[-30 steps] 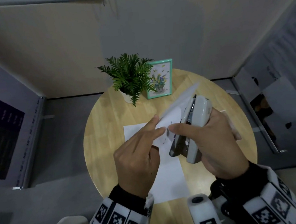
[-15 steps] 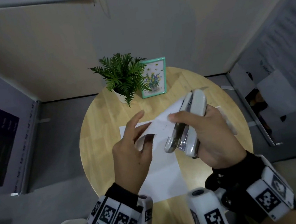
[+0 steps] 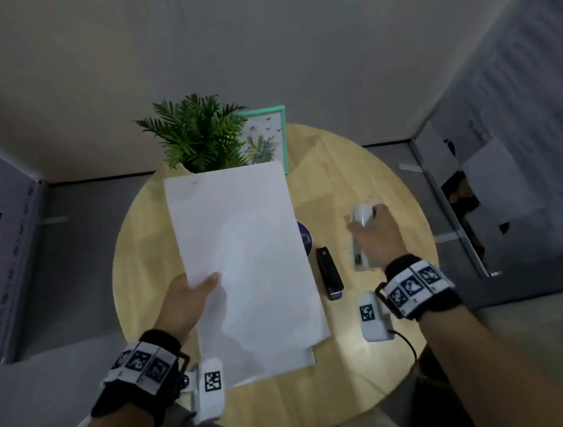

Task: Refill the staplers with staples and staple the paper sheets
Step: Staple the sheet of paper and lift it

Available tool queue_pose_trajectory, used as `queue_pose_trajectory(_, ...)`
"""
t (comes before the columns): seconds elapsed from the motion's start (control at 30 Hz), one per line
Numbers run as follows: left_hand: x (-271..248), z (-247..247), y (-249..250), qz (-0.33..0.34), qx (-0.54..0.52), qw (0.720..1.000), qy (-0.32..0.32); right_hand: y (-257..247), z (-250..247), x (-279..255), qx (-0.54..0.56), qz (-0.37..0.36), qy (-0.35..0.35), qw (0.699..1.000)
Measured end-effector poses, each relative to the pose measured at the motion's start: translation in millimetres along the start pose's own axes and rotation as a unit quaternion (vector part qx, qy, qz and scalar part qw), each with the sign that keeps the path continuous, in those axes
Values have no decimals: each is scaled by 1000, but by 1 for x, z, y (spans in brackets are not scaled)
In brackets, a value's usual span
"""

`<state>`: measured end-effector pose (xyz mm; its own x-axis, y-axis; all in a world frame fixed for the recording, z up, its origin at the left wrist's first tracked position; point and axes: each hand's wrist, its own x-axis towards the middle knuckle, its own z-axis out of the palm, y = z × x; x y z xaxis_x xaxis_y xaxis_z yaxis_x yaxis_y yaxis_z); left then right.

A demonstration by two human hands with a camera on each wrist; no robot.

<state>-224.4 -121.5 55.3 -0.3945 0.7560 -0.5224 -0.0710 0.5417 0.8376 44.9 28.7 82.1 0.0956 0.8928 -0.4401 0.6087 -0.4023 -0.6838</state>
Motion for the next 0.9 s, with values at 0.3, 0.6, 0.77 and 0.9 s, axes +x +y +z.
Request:
queue_pose_trajectory(0.3, -12, 7, -10, -28, 13, 999, 44, 102, 54, 59, -288, 4, -69, 955)
queue_pose_trajectory(0.6, -40, 22, -1, 46, -96, 984, 144, 53, 27, 39, 100, -44, -134, 985)
queue_pose_trajectory(0.77, -57, 39, 11, 90, -243, 935, 242, 28, 20, -16, 366, 72, -382, 846)
queue_pose_trajectory(0.9, -72, 58, 17, 86, -288, 927, 225, 8, 43, -35, 338, 2, -438, 833)
